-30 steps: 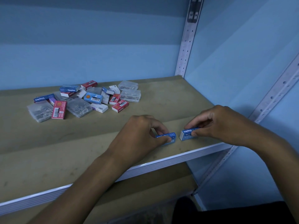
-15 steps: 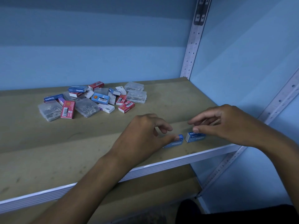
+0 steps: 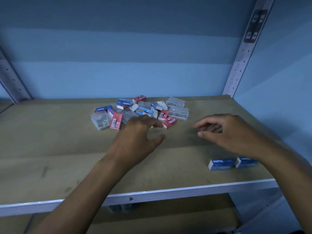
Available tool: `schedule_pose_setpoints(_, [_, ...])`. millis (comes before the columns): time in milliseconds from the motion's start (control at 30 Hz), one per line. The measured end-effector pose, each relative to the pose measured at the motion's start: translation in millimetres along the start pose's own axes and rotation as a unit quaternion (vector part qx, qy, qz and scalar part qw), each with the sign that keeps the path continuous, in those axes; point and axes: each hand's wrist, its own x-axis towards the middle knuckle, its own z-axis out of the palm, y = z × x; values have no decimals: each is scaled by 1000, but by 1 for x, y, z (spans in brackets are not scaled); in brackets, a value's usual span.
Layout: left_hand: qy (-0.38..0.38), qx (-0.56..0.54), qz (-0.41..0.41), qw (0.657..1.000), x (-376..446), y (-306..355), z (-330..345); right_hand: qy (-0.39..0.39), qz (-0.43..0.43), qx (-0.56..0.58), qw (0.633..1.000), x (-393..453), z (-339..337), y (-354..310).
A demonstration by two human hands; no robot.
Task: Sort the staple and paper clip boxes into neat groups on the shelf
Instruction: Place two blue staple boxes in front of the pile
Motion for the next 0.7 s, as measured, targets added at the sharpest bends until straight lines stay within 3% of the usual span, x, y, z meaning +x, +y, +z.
schedule_pose_setpoints(167, [7, 55, -69, 996, 13, -41, 0, -12, 2, -5, 1000, 28, 34, -7])
schedule_pose_setpoints(467, [4, 77, -85, 993, 33, -68, 11, 10, -6, -36, 999, 48, 75, -13])
schedule_pose_setpoints(700, [-65, 95, -79, 990, 45, -70, 34, 39, -19, -54, 998, 46, 89, -11])
